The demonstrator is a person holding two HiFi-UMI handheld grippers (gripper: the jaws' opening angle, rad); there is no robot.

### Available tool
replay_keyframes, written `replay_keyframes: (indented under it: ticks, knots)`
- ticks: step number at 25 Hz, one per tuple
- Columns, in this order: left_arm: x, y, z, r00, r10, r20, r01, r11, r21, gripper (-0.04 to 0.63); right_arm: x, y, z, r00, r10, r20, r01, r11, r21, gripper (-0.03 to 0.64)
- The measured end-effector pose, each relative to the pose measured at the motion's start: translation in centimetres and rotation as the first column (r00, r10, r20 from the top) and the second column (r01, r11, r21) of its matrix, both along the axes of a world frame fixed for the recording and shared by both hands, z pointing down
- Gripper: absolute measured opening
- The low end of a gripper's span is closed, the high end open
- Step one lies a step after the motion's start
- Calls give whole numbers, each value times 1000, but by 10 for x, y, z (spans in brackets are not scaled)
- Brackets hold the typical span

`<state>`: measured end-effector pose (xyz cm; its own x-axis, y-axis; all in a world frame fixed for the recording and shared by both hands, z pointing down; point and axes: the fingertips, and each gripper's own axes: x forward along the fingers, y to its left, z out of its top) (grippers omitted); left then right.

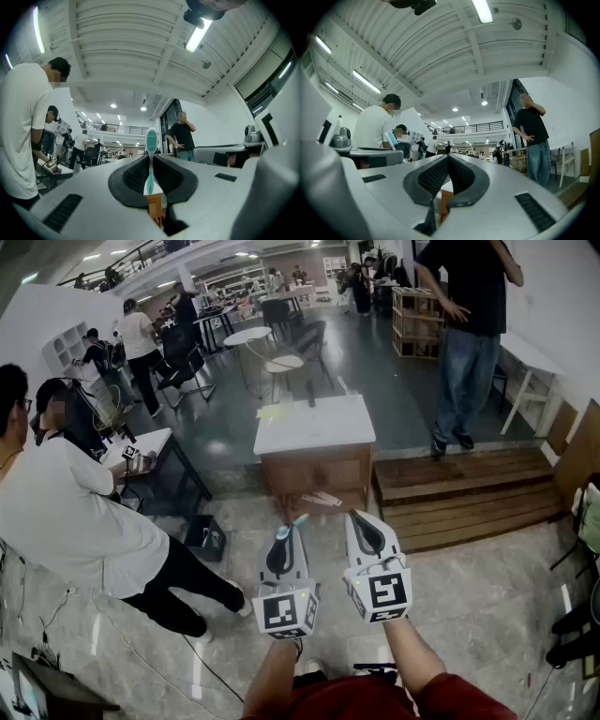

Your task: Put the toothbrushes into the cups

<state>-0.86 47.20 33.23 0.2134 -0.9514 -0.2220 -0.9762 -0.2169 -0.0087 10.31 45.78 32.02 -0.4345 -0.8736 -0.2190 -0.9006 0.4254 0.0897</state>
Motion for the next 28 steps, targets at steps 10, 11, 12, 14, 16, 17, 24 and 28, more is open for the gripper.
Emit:
replay_keyframes:
  ticks: [10,11,12,14,16,17,24,28]
  knots:
    - [23,12,-1,1000,-11,-1,11,1000,1,51,21,12,3,1000,-7,-1,7,1000,-12,28]
    - [24,13,-2,1000,-14,-3,14,1000,1,51,22,13,4,1000,-11,-2,11,1000,-15,28]
    - [25,15,-2,1000,-17,-3,17,1000,-1,51,23,14,5,1000,-14,-2,14,1000,-19,28]
    - [27,17,0,1000,-25,-1,25,1000,-6,51,26,16,6,1000,-19,7,19,1000,-19,28]
    - [30,18,3,1000,-31,3,31,999,-11,51,30,16,7,1000,-21,22,21,1000,-15,29]
    - [31,18,3,999,-33,4,33,999,-13,51,32,16,8,999,-22,28,23,1000,-15,29]
    - [34,4,6,999,-30,9,30,999,-11,51,38,1,13,999,-18,41,18,1000,-7,29]
    - [29,-16,13,1000,-17,2,17,1000,-11,51,35,-17,17,999,-3,34,3,1000,-3,29]
